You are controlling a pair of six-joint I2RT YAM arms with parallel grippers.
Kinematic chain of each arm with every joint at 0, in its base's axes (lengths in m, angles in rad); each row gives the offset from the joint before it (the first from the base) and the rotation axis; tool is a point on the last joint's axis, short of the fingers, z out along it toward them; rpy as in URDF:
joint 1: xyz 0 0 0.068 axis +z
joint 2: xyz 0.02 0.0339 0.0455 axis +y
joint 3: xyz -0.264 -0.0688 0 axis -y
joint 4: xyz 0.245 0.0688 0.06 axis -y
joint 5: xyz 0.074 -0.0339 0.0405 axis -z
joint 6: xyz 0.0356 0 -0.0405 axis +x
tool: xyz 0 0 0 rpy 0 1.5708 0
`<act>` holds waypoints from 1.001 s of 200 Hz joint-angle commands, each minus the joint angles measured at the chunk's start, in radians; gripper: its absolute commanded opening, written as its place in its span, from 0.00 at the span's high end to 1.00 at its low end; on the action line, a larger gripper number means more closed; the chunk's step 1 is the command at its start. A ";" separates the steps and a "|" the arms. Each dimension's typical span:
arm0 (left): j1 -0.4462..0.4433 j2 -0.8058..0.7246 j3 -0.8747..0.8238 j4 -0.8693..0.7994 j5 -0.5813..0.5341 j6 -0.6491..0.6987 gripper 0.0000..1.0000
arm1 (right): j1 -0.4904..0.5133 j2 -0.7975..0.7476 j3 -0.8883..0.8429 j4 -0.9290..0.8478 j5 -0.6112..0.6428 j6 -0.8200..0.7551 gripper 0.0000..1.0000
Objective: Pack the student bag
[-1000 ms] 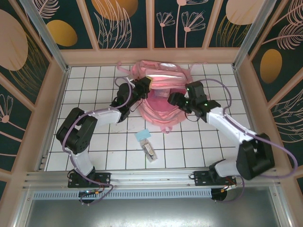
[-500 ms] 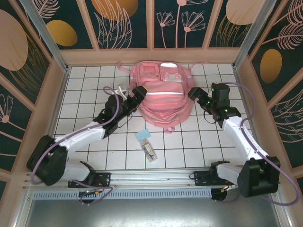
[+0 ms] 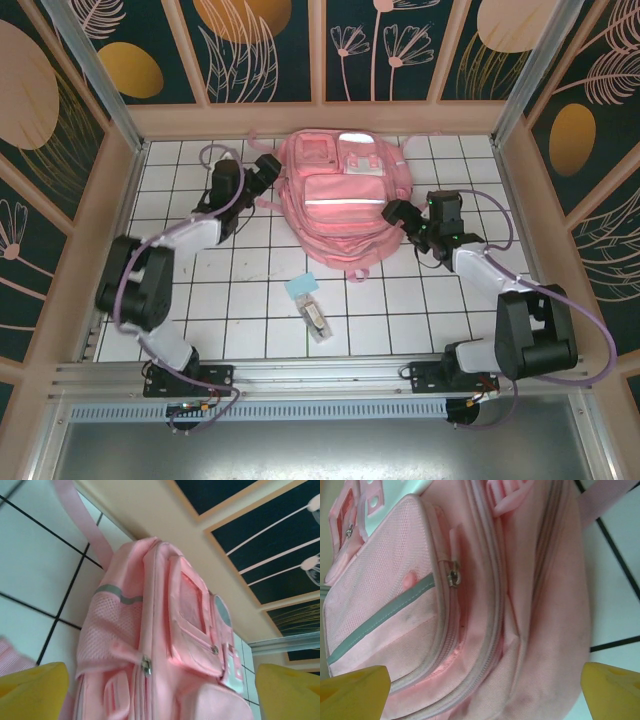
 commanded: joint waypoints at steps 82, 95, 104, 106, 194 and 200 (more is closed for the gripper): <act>0.030 0.429 0.298 0.037 0.322 0.018 0.58 | -0.009 0.253 0.133 0.138 0.057 -0.066 0.19; 0.028 0.380 0.188 0.101 0.335 -0.003 0.60 | -0.019 0.304 0.186 0.133 0.052 -0.093 0.22; 0.024 0.341 0.107 0.158 0.344 -0.028 0.59 | -0.025 0.350 0.236 0.114 0.065 -0.116 0.22; 0.023 0.332 0.088 0.171 0.345 -0.034 0.60 | -0.025 0.361 0.245 0.109 0.067 -0.120 0.22; -0.157 0.056 -0.193 0.351 0.393 -0.191 0.51 | -0.047 0.541 0.732 -0.294 0.370 -0.282 0.17; -0.157 0.041 -0.205 0.350 0.393 -0.193 0.46 | -0.041 0.517 0.742 -0.336 0.407 -0.284 0.17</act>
